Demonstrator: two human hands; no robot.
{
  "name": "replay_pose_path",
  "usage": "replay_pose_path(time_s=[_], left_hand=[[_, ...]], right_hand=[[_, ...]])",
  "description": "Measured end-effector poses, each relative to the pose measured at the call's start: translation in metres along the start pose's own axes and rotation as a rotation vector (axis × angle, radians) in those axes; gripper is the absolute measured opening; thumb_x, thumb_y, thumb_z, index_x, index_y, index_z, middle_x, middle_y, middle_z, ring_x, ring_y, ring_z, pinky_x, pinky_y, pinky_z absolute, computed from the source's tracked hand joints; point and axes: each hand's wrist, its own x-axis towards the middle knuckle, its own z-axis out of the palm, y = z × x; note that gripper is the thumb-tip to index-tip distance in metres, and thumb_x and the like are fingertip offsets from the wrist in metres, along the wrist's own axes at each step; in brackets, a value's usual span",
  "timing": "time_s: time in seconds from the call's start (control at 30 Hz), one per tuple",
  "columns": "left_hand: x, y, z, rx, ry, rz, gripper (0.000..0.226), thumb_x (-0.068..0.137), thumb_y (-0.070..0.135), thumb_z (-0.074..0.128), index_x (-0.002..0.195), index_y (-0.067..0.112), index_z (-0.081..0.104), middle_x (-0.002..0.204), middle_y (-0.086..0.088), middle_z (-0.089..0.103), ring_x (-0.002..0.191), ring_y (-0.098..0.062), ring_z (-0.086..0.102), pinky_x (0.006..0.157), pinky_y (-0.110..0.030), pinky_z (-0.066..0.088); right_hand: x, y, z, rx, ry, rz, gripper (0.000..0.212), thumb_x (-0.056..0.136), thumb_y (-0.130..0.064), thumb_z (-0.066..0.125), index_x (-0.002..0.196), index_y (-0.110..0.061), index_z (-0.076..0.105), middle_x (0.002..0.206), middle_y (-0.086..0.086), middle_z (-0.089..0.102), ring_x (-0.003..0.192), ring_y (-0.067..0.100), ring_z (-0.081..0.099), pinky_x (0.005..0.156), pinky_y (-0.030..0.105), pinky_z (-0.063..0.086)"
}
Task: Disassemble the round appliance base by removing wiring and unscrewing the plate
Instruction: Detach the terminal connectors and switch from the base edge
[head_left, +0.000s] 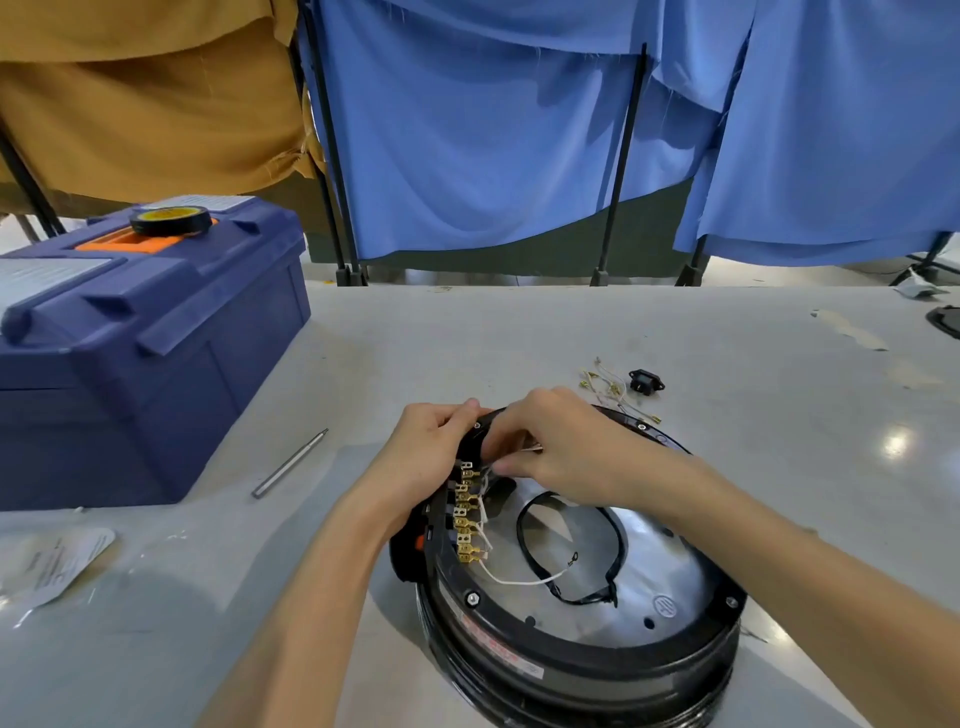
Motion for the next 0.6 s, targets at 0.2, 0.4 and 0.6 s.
replay_pose_path(time_s=[0.2,0.4,0.6], left_hand=[[0.001,-0.002,0.000,0.028,0.018,0.018,0.051,0.101,0.032,0.044,0.059,0.018,0.069,0.061,-0.001,0.067,0.054,-0.006,0.060,0.050,-0.012,0.044],[0.005,-0.005,0.000,0.039,0.025,0.007,0.049,0.099,0.035,0.047,0.060,0.015,0.067,0.061,-0.005,0.063,0.054,-0.011,0.055,0.050,-0.017,0.044],[0.004,-0.004,0.000,0.047,0.023,0.024,0.048,0.100,0.033,0.047,0.070,0.000,0.064,0.067,-0.011,0.059,0.060,-0.016,0.051,0.059,-0.027,0.042]], right_hand=[[0.013,-0.004,0.005,-0.091,-0.038,-0.032,0.008,0.082,-0.010,0.072,0.088,-0.013,0.073,0.087,0.006,0.067,0.079,0.019,0.060,0.069,0.027,0.045],[0.013,0.001,0.011,-0.152,0.024,-0.092,0.008,0.079,-0.006,0.069,0.079,-0.014,0.073,0.084,0.003,0.071,0.077,0.020,0.062,0.073,0.037,0.051],[0.012,0.001,0.011,-0.162,0.029,-0.122,0.007,0.078,-0.003,0.066,0.079,-0.009,0.069,0.080,0.004,0.069,0.074,0.021,0.061,0.068,0.033,0.048]])
